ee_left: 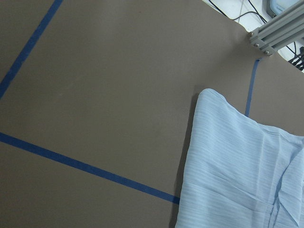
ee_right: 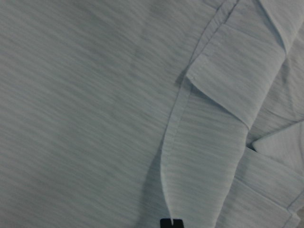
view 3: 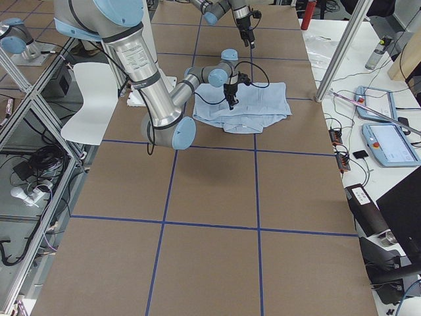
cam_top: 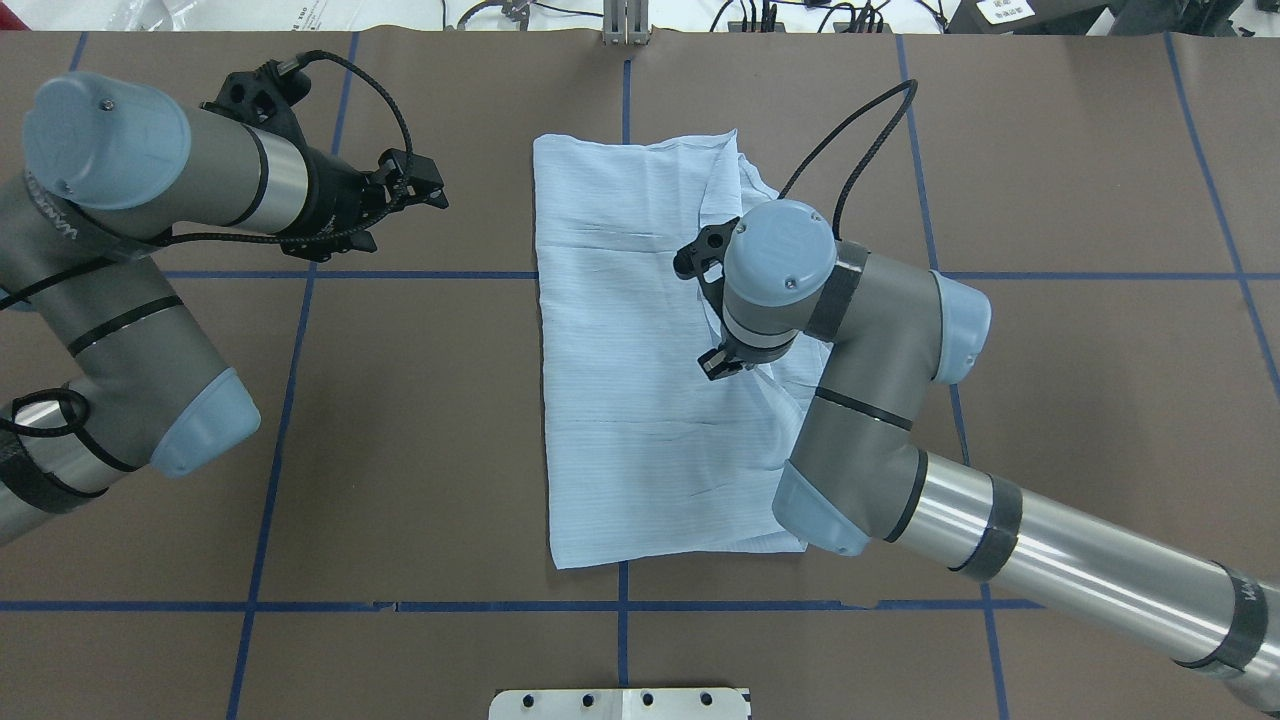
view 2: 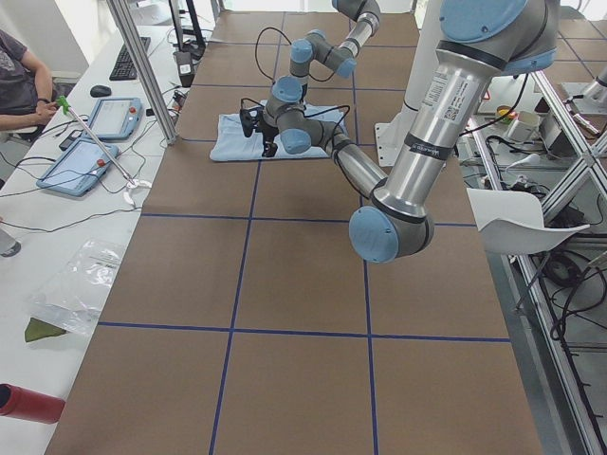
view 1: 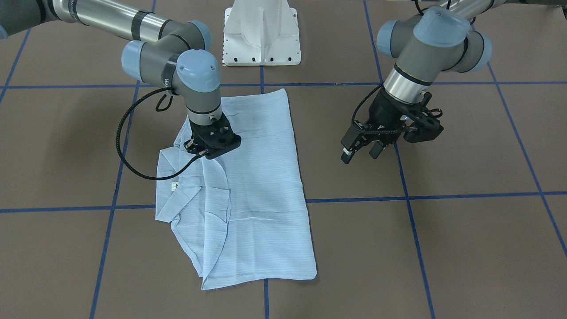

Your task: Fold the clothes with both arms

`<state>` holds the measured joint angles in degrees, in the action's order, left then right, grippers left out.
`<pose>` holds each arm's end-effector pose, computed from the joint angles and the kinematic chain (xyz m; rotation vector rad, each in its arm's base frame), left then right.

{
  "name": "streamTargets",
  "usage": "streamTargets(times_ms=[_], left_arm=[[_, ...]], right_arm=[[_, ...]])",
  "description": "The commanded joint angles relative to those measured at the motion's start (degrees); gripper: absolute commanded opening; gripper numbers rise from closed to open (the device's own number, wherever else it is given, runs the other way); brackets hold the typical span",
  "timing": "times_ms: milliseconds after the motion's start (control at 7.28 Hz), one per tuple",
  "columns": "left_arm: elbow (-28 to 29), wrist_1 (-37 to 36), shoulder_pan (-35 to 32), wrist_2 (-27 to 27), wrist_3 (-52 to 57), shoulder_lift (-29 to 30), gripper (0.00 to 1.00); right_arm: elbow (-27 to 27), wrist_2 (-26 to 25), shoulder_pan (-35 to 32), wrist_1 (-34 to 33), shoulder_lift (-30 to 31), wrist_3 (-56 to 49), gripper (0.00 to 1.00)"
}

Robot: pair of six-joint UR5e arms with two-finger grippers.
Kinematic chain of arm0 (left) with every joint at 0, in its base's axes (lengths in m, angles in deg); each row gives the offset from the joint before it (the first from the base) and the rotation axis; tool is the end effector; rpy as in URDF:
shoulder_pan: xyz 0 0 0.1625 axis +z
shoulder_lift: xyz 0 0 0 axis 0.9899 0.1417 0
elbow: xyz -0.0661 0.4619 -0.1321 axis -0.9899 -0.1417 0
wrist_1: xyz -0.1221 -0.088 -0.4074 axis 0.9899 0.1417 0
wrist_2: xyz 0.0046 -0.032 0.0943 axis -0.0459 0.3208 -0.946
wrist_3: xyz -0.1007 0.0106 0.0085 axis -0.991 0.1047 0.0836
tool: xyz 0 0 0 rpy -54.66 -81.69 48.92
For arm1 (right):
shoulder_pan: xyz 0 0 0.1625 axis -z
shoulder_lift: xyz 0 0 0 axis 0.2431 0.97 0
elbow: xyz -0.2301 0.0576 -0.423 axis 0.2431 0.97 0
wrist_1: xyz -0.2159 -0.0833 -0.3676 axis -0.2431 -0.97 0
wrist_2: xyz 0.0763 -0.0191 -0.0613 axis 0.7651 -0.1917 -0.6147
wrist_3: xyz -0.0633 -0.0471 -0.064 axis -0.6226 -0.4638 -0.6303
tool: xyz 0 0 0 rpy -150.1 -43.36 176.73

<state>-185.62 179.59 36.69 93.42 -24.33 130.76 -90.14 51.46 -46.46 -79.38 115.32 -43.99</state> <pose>0.3976 -0.5436 0.3061 0.1771 1.1569 -0.5043 -0.5734 -0.4915 0.3230 0.2689 -0.6474 -0.4414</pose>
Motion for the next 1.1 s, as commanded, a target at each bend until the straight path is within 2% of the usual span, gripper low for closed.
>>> streamTargets(times_ms=[0,137,275,412,962], left_arm=[[-0.1,0.0,0.1,0.0,-0.2,0.4,1.00],[-0.1,0.0,0.1,0.0,-0.2,0.4,1.00],[-0.1,0.0,0.1,0.0,-0.2,0.4,1.00],[0.0,0.0,0.1,-0.1,-0.2,0.4,1.00],[0.3,0.0,0.1,-0.1,-0.2,0.7,1.00]], right_arm=[[-4.9,1.9,-2.9,0.0,7.8,-0.2,0.00],[-5.5,1.8,-3.6,0.0,10.0,-0.2,0.00],[-6.6,1.9,-4.1,0.0,12.3,-0.2,0.15],[-8.6,2.3,-4.7,0.0,13.0,-0.2,0.99],[-9.3,3.4,-6.3,0.7,10.1,1.7,1.00]])
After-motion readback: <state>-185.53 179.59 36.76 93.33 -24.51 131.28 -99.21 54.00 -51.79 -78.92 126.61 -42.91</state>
